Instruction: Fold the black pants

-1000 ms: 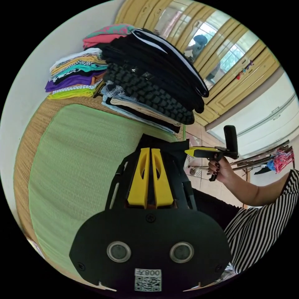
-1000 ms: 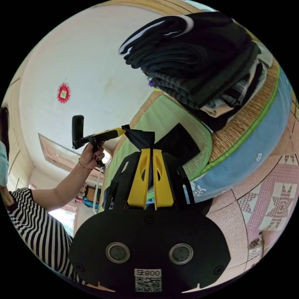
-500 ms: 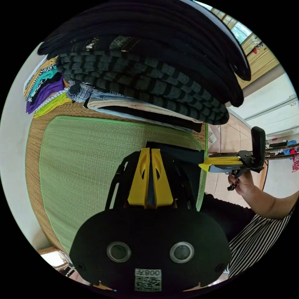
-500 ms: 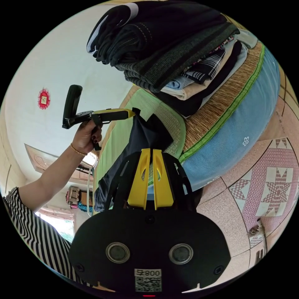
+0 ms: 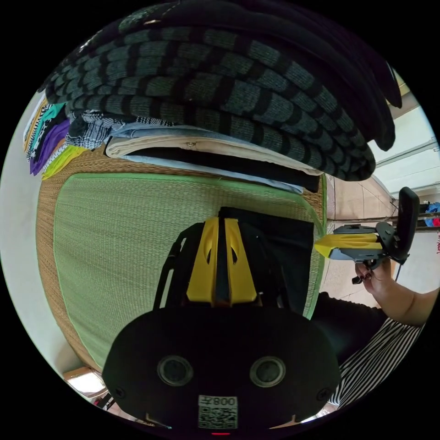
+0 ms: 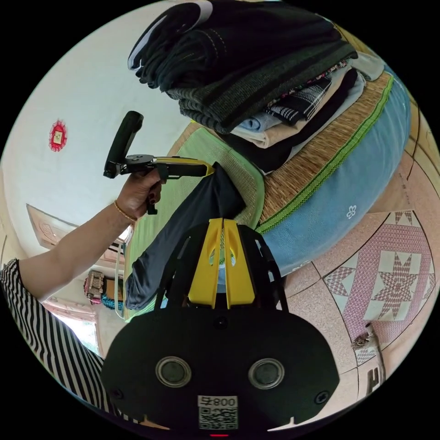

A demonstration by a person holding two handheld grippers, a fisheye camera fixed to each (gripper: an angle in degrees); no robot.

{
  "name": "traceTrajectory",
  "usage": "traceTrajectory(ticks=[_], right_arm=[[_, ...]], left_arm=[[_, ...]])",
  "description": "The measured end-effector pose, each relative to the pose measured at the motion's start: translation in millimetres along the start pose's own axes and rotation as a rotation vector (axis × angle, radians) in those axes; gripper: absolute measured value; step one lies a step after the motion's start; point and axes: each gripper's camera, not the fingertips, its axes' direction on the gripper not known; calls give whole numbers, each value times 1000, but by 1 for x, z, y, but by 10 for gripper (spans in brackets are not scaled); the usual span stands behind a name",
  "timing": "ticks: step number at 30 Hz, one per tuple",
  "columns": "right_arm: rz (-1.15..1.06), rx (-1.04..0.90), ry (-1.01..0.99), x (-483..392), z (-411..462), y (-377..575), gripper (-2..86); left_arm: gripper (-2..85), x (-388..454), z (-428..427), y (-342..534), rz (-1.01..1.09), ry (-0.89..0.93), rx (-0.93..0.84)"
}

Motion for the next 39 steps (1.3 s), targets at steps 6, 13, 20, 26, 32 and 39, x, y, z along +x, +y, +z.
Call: traceTrajectory(ticks=[6, 13, 20, 26, 32, 39], right_arm=[[-98, 45, 56, -38, 6, -4, 0], [-135, -85, 156, -63, 64, -21, 0], [-267, -91, 83, -124, 87, -14, 2], [-565, -315, -206, -242, 182, -13, 12], [-814, -607, -280, -356, 309, 1, 48], [-969, -792, -183, -427, 412, 14, 64]], left_arm=[[23, -23, -18, 37, -75, 62, 96], [11, -51, -52, 162, -256, 227, 295], [14, -85, -69, 409, -775, 204, 286], [24, -113, -73, 536, -1040, 153, 260], [18, -126, -61, 594, -1041, 211, 275], [19, -130, -73, 644, -1006, 224, 342]])
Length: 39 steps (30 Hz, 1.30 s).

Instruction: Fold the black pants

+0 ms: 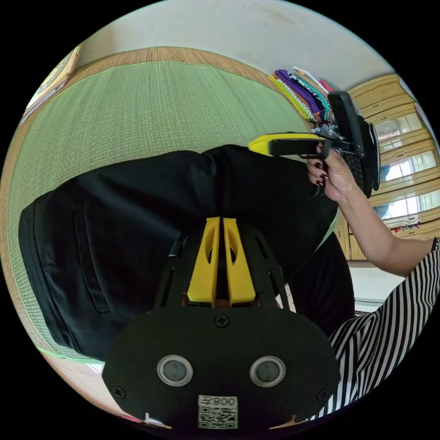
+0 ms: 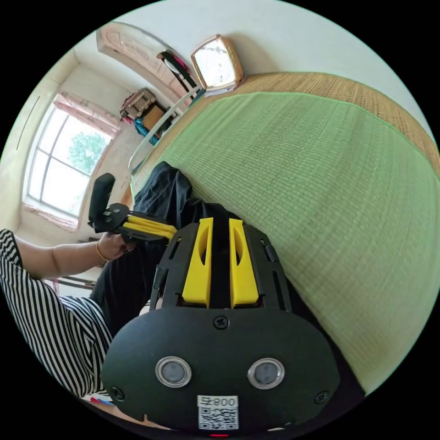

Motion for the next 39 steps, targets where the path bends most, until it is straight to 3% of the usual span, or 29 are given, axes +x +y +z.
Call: traceTrajectory(ticks=[4, 9, 18, 27, 32, 36, 39], right_arm=[[-24, -87, -48, -2, 32, -32, 52], [-54, 3, -103, -19, 33, -33, 19], [-70, 41, -36, -49, 67, -42, 4], [-97, 20, 2, -65, 82, -62, 3], [-108, -23, 14, -69, 93, -78, 5], [-107, -33, 13, -70, 97, -87, 6], [-99, -39, -4, -69, 100, -94, 7]], left_arm=[[30, -21, -27, 8, 4, 51, 62], [59, -39, -72, -7, 101, 19, 175], [60, -66, -63, -46, 281, 1, -161], [18, -87, -124, 3, 264, -54, 43], [69, -117, -124, 2, 237, 4, -74], [55, -124, -115, 2, 293, 0, -208], [27, -125, -130, 15, 321, -35, -150]])
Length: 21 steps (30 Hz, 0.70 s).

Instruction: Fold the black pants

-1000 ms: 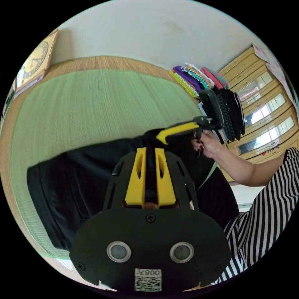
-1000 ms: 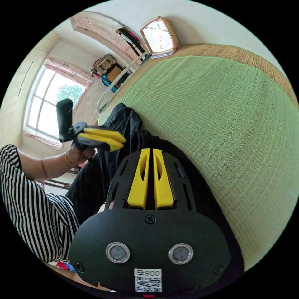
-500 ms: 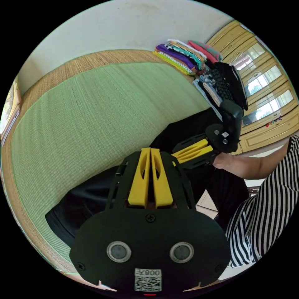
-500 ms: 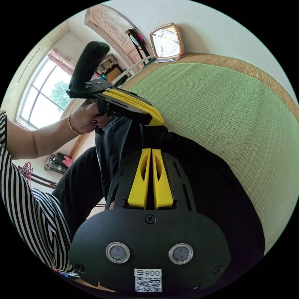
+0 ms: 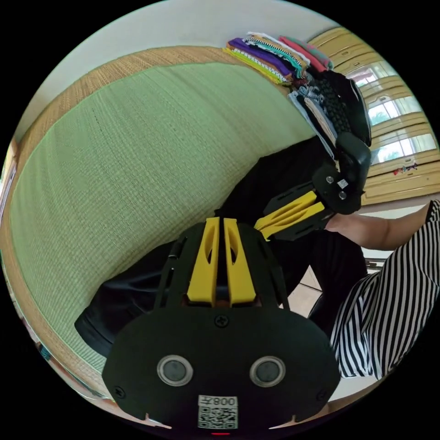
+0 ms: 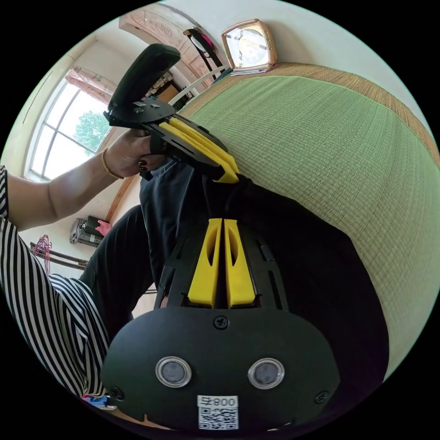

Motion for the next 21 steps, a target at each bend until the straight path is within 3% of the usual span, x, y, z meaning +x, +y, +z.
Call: traceTrajectory(ticks=[5, 10, 18, 21], right_arm=[[25, 83, -43, 5, -19, -6, 15], [25, 209, -16, 5, -53, -17, 37], [-51, 236, 98, -6, -65, -53, 57], [-23, 211, 100, 1, -56, -64, 55]], left_arm=[[14, 3, -40, 54, -67, -40, 235], [11, -5, -58, 90, -137, 30, 381], [9, -11, -65, 109, -121, -74, 415], [9, -26, -47, 109, -165, -93, 350]])
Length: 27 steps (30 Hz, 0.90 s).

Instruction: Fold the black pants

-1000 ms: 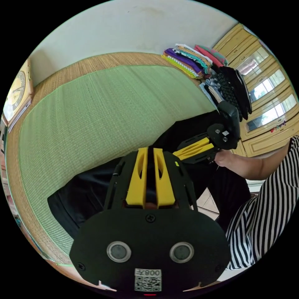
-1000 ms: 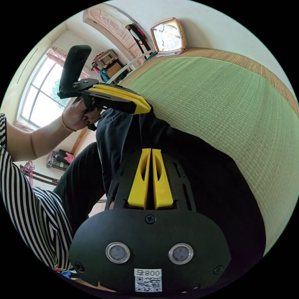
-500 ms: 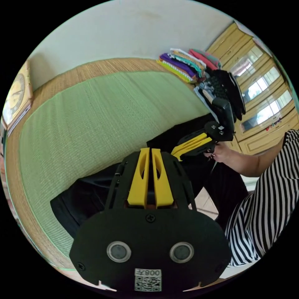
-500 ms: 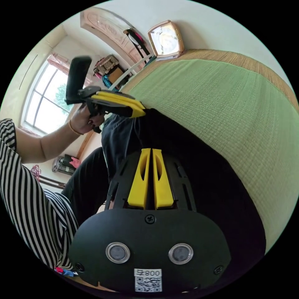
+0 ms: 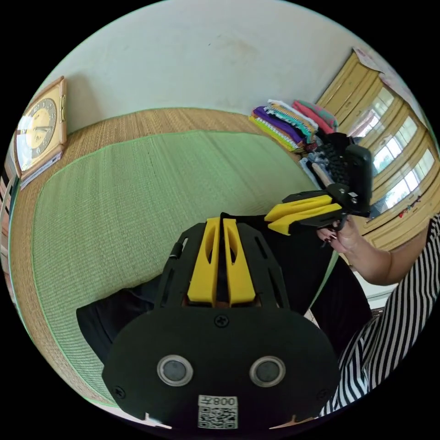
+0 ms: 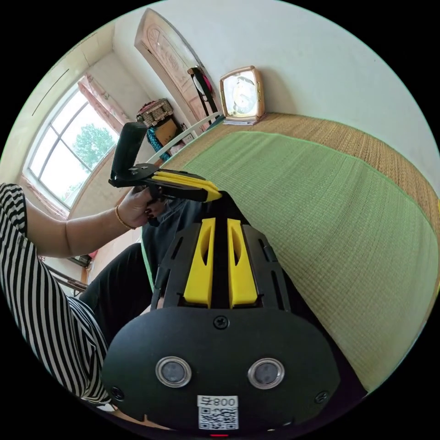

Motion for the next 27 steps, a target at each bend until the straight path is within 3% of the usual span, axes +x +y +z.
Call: traceTrajectory(ticks=[6, 11, 15, 19, 24, 27], right_arm=[[-18, -100, 3, -6, 29, -12, 52], [-16, -333, -24, -5, 82, -13, 52], [-5, -236, -24, -3, 66, -19, 34], [-5, -125, 11, 4, 52, -41, 20], [66, -262, 133, 23, 91, -57, 5], [74, -214, 113, 26, 89, -54, 3]], left_arm=[[9, -17, 23, 23, -40, -35, -99], [4, -30, -1, 57, -149, -42, 14], [2, -28, -23, 85, -139, 12, 61], [1, -24, -35, 124, -141, -82, 23], [1, -38, -55, 173, -286, -200, 32], [1, -52, -79, 205, -407, -300, 82]])
